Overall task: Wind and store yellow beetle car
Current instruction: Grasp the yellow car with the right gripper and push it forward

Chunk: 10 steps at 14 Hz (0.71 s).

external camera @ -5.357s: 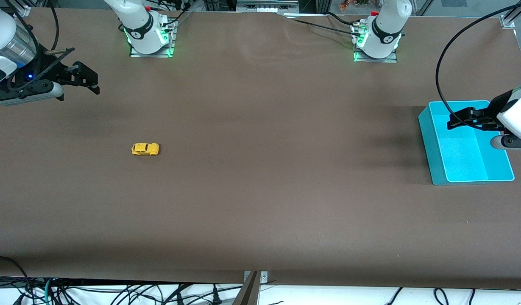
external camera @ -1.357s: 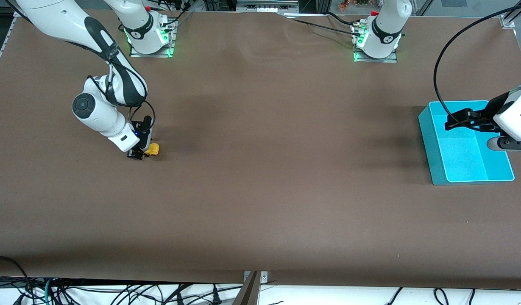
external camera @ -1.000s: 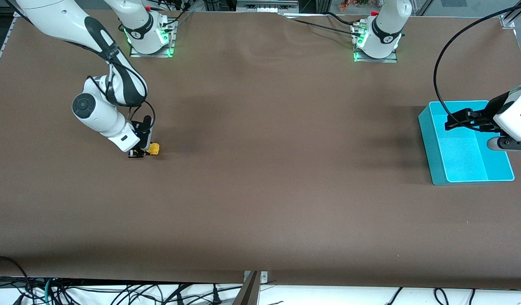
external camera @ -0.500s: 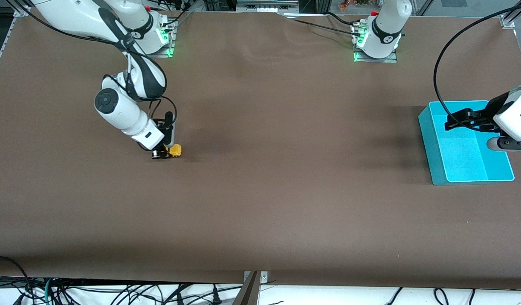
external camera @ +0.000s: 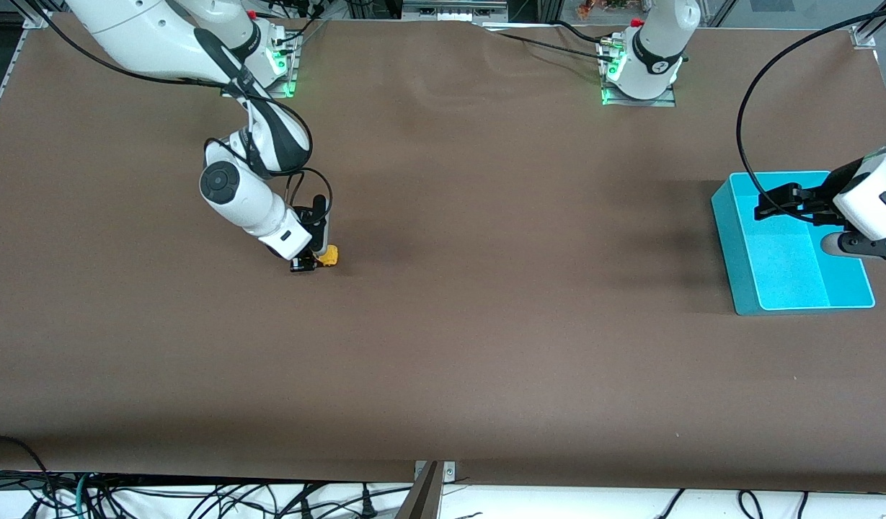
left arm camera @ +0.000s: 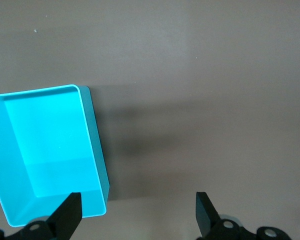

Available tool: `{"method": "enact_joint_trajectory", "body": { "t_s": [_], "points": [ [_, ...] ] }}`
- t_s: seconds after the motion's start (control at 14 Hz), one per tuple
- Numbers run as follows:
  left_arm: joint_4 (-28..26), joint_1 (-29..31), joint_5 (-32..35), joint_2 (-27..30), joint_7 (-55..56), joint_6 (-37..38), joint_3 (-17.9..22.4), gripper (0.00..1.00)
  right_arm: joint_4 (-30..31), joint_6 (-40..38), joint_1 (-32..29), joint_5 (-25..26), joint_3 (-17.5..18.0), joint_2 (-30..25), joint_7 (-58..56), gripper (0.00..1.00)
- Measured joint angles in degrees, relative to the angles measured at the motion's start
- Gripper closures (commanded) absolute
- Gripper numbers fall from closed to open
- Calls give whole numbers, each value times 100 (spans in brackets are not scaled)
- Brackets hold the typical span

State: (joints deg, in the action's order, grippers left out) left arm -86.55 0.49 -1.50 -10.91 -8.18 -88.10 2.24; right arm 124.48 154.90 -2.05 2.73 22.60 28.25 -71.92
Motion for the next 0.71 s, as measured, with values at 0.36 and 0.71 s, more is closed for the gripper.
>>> {"method": "enact_joint_trajectory", "body": {
  "t_s": [0.36, 0.71],
  "points": [
    [0, 0, 0, -76, -618, 1, -4, 0, -6, -11, -9, 19, -13, 24, 0, 100],
    [1, -19, 0, -91, -835, 160, -49, 0, 43, -13, -14, 36, -69, -19, -83, 100]
  ]
}}
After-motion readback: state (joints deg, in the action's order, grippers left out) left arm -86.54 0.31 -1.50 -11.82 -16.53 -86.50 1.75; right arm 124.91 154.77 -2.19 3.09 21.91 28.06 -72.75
